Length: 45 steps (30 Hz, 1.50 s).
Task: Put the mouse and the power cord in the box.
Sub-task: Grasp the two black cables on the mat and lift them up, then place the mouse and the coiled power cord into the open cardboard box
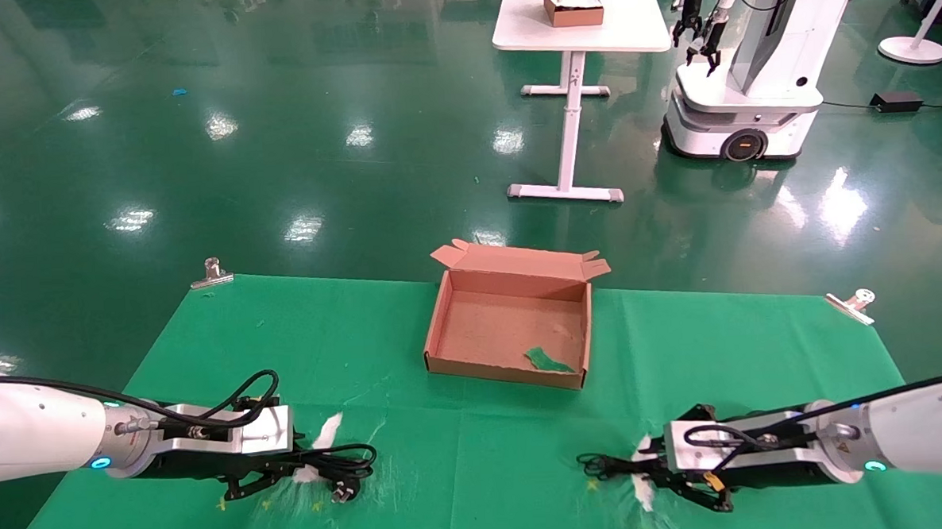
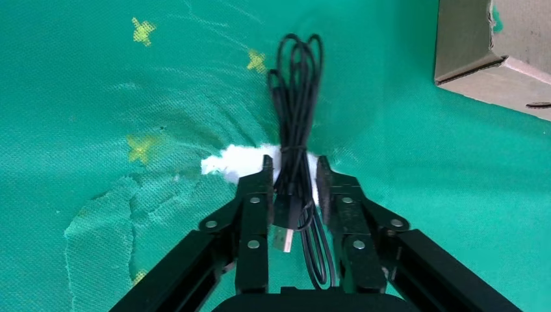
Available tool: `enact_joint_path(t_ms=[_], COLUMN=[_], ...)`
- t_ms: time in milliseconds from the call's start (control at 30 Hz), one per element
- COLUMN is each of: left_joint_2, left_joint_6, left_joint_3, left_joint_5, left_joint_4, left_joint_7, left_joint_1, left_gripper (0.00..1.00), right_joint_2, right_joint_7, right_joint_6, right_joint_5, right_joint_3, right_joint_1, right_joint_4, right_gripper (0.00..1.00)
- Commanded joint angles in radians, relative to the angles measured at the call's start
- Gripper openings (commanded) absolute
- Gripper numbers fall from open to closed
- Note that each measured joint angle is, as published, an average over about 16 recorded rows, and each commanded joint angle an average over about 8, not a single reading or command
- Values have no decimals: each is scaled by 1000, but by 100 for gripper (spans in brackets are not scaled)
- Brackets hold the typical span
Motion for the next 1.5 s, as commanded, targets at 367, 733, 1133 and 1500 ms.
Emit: enact_joint_path(t_ms=[367, 733, 1133, 1500], left_joint_2=[-16, -131, -14, 114], left_joint_6=[27, 221, 114, -123], left_joint_3=[-2, -72, -166, -196], left_joint_5=[-3, -106, -244, -288], left_joint_4=[5, 72, 104, 70], left_joint_7=[-10, -177, -449, -467], left_joint_1=[-12, -168, -374, -404], left_gripper=[0, 0, 0, 0], right_joint_2=[5, 144, 66, -239], right_joint_7=[2, 27, 138, 60], right_joint_6=[-9, -123, -38, 381], right_joint_5=[6, 86, 115, 151], right_joint_3=[4, 61, 87, 117], right_joint_1=[2, 107, 228, 135], right_joint_4=[2, 64, 246, 71], right_gripper=[0, 0, 0, 0])
